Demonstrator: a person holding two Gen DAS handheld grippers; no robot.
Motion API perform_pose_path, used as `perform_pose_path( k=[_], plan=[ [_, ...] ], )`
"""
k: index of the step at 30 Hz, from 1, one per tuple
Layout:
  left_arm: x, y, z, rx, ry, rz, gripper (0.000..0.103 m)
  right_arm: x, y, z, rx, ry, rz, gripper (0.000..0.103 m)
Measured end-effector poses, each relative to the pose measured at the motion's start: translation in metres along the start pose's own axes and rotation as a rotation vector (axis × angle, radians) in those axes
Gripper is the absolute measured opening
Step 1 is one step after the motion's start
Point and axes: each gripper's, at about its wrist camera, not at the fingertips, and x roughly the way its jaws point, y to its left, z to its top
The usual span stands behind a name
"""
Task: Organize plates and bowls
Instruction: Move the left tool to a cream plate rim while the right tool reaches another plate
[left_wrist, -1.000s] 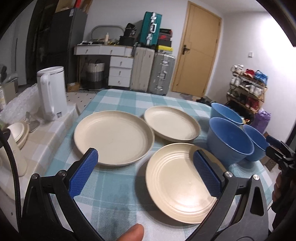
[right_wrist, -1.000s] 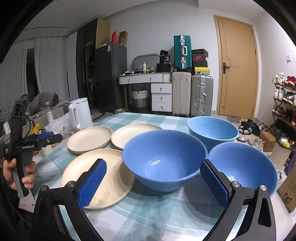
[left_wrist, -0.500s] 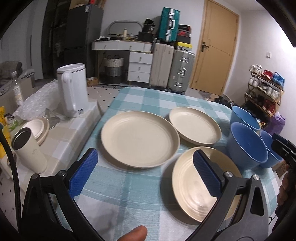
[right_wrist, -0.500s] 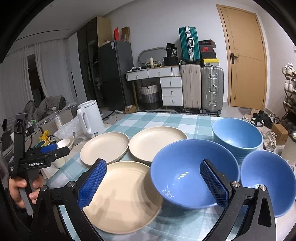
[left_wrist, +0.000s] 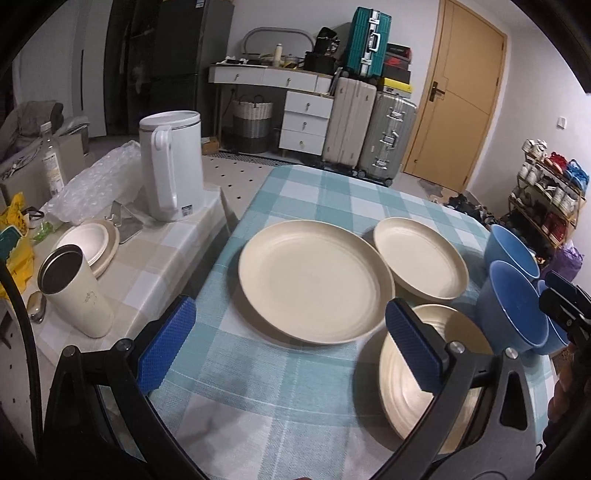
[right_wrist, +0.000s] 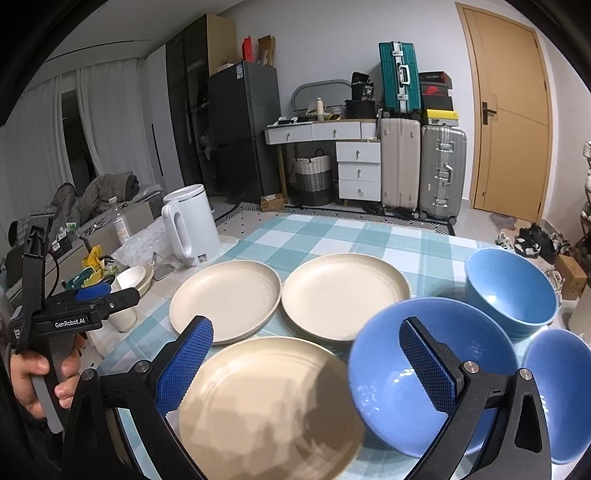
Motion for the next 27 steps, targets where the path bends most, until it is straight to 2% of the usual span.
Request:
perform_pose_path(
  k=[5, 21, 27],
  plan=[
    [0.009, 0.006, 0.007, 0.000, 0.002, 0.038, 0.102, 0.020, 0.012, 0.009, -0.018, 0.038, 0.013, 0.103],
    [0.052, 0.008, 0.034, -0.014, 0.026, 0.032, 0.103, 0.078, 0.033, 0.025, -0.030, 0.119, 0.052, 0.103],
    [0.073, 0.014, 0.033, -0.004, 0.053, 0.045, 0.103, 0.099, 0.038, 0.031, -0.034, 0.152, 0.039, 0.103]
  ],
)
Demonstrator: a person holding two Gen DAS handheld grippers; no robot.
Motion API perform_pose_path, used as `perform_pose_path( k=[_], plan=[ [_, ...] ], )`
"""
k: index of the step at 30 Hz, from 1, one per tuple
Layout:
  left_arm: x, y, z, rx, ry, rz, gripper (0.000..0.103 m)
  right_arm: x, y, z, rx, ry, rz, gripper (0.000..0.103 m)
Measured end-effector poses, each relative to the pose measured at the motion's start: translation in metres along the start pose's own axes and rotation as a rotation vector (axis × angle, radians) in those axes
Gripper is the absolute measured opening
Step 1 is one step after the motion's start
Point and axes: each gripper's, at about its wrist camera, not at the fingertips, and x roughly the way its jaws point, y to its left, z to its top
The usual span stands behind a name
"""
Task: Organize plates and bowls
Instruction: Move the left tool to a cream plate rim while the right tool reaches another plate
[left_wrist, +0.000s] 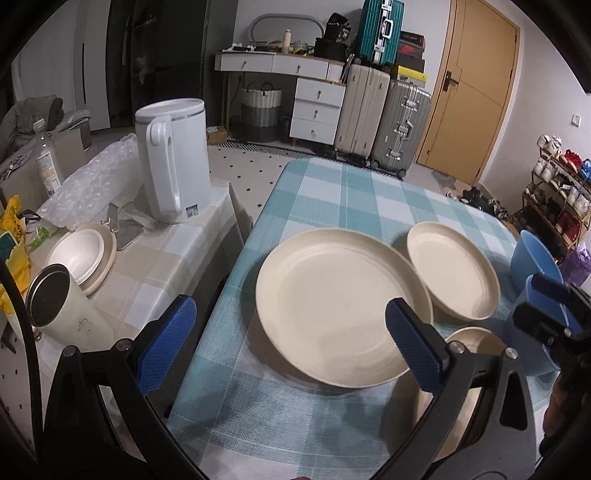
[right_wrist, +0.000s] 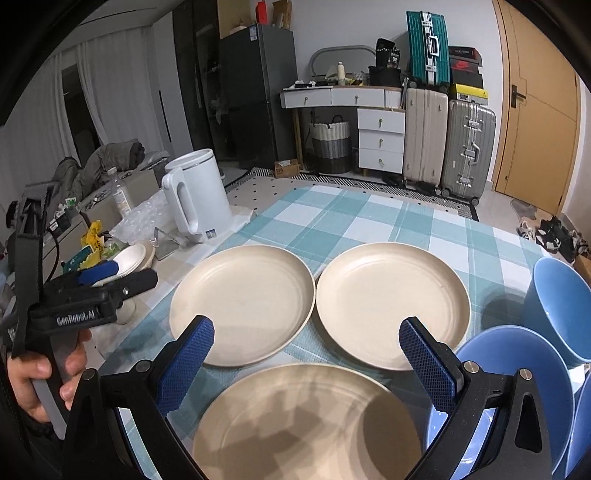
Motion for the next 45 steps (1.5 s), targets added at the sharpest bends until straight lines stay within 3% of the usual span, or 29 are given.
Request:
perform_pose_path(
  k=[12, 20, 27, 45],
  plan=[
    [0.043, 0.030, -0.006, -0.063, 0.075, 0.009, 0.103, 0.048, 0.012, 0.008, -0.023, 0.077, -0.013, 0.102],
    [0.067, 0.041, -0.014, -0.086, 0.122, 0.007, 0.099, 0.079, 0.021, 0.008, -0.036, 0.137, -0.003, 0.090],
    [0.082, 0.043, -0.022, -0.107, 0.171, -0.029, 0.087, 0.101, 0.020, 0.003, -0.007, 0.182, 0.020, 0.088],
    [0.092, 0.037, -0.031, -0.091, 0.197, -0.043, 0.064, 0.135, 0.020, -0.008, -0.014, 0.274, 0.028, 0.061]
  ],
)
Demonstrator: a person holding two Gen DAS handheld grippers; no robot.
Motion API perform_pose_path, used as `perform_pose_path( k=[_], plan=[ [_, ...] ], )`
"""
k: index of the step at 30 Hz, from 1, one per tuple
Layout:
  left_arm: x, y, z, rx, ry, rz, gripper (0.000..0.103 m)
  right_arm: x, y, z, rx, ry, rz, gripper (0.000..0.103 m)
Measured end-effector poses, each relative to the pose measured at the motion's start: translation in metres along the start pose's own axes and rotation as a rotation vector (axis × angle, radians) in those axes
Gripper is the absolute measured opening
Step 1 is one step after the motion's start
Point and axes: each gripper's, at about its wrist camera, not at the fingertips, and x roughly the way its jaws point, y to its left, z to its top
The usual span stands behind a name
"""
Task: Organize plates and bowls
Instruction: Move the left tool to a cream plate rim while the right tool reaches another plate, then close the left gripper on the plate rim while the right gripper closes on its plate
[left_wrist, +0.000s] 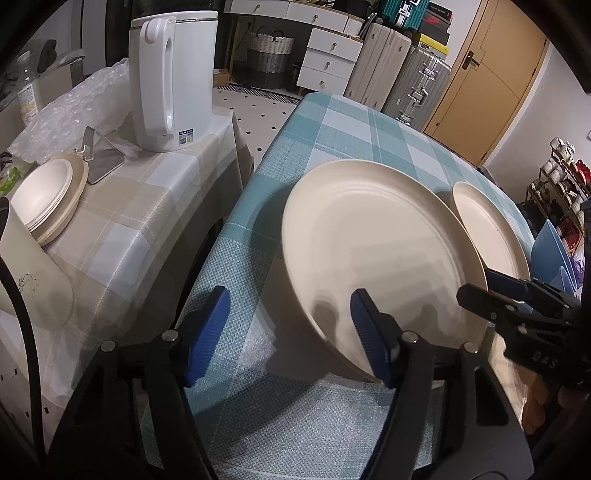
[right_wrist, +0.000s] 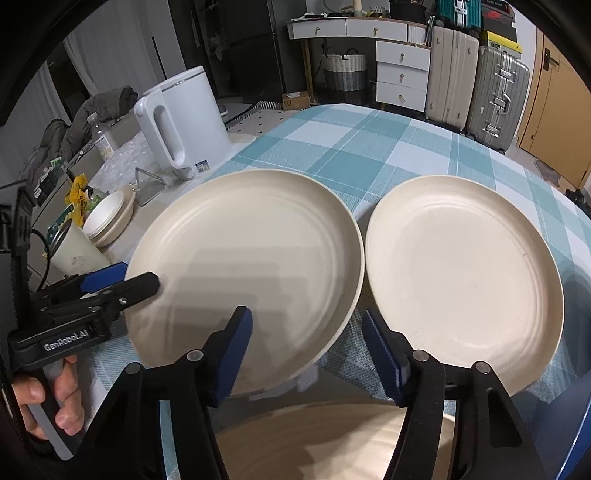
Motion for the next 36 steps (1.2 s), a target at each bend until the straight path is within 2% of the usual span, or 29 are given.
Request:
perform_pose_path(
  k=[2, 3, 7, 8, 10, 14, 17, 36],
  plan=[
    [-0.001, 0.000, -0.001, 0.005, -0.001, 0.002, 0.058, 0.002, -0.002, 0.000, 0.009, 0.003, -0.005, 0.052],
    [0.000, -0.001, -0.001, 0.009, -0.001, 0.003, 0.056, 0.003, -0.003, 0.001, 0.014, 0.002, -0.008, 0.051],
    [0.000, -0.001, -0.001, 0.012, -0.003, 0.000, 0.036, 0.005, -0.004, 0.001, 0.019, 0.002, -0.036, 0.035],
    [0.000, 0.000, -0.001, 0.010, -0.002, -0.014, 0.033, 0.006, -0.005, 0.001, 0.020, 0.002, -0.042, 0.031],
    [0.000, -0.002, -0.001, 0.008, 0.004, -0.058, 0.020, 0.006, -0.006, 0.001, 0.028, -0.001, -0.056, 0.027],
    [-0.002, -0.009, -0.002, 0.044, -0.004, -0.030, 0.019, 0.004, -0.007, 0.001, 0.024, -0.010, -0.078, 0.019],
    [-0.002, -0.010, -0.003, 0.041, -0.004, -0.033, 0.019, 0.004, -0.007, 0.001, 0.023, -0.015, -0.088, 0.017],
    [-0.031, -0.010, 0.001, 0.055, -0.058, -0.021, 0.019, -0.013, 0.003, 0.000, 0.015, -0.053, -0.092, 0.017]
  ],
)
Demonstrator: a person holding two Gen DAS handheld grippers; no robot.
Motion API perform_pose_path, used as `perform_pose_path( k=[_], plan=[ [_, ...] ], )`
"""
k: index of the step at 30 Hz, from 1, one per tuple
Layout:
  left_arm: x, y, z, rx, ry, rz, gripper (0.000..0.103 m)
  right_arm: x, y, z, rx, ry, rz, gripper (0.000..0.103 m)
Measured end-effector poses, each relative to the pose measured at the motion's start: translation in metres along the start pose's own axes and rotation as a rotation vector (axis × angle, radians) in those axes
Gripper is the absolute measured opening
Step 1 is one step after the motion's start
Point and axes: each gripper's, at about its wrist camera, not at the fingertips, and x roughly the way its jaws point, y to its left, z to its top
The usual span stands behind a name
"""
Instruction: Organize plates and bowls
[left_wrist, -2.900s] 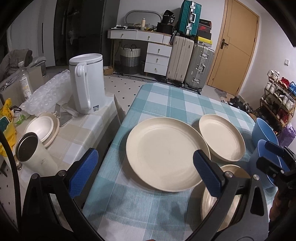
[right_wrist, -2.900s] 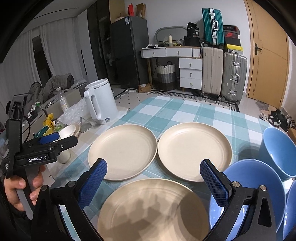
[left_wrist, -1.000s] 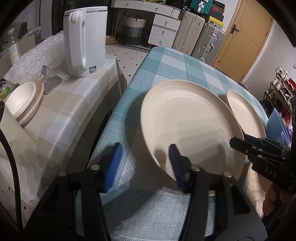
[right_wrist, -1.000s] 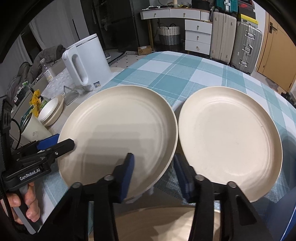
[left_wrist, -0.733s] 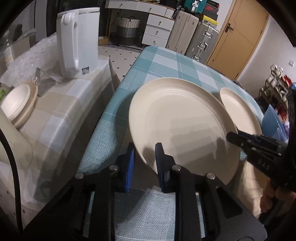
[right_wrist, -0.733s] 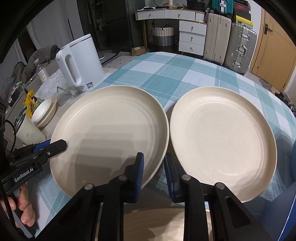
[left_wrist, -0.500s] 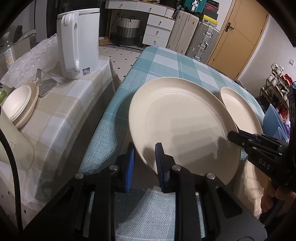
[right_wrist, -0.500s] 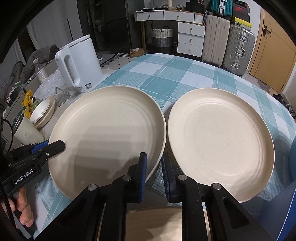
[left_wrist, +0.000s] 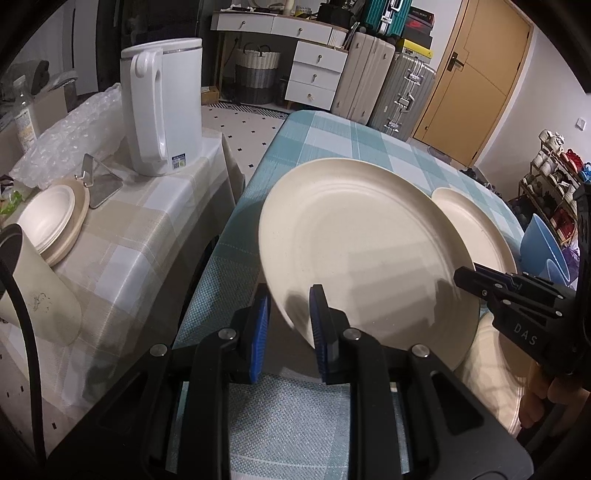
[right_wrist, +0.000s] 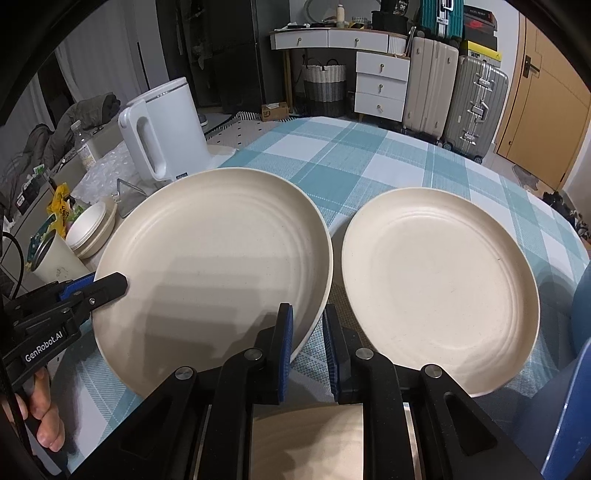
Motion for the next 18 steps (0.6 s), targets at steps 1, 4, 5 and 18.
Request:
perform_pose_path(
  k=[1, 4, 5, 18],
  plan=[
    [-0.002, -0.001, 0.000, 0.001, -0.003, -0.001, 0.019, -0.002, 0.001, 0.000, -0.001, -0.003, -0.002, 0.017],
    [-0.010, -0.004, 0.001, 0.006, -0.013, -0.007, 0.019, -0.012, 0.001, 0.000, -0.001, -0.019, -0.006, 0.017],
    [-0.012, -0.005, 0.000, 0.008, -0.015, -0.009, 0.019, -0.015, 0.000, 0.000, -0.001, -0.024, -0.007, 0.017],
    [-0.048, -0.035, 0.001, 0.060, -0.058, -0.039, 0.019, -0.056, -0.010, -0.008, 0.023, -0.073, -0.030, 0.017]
  ],
)
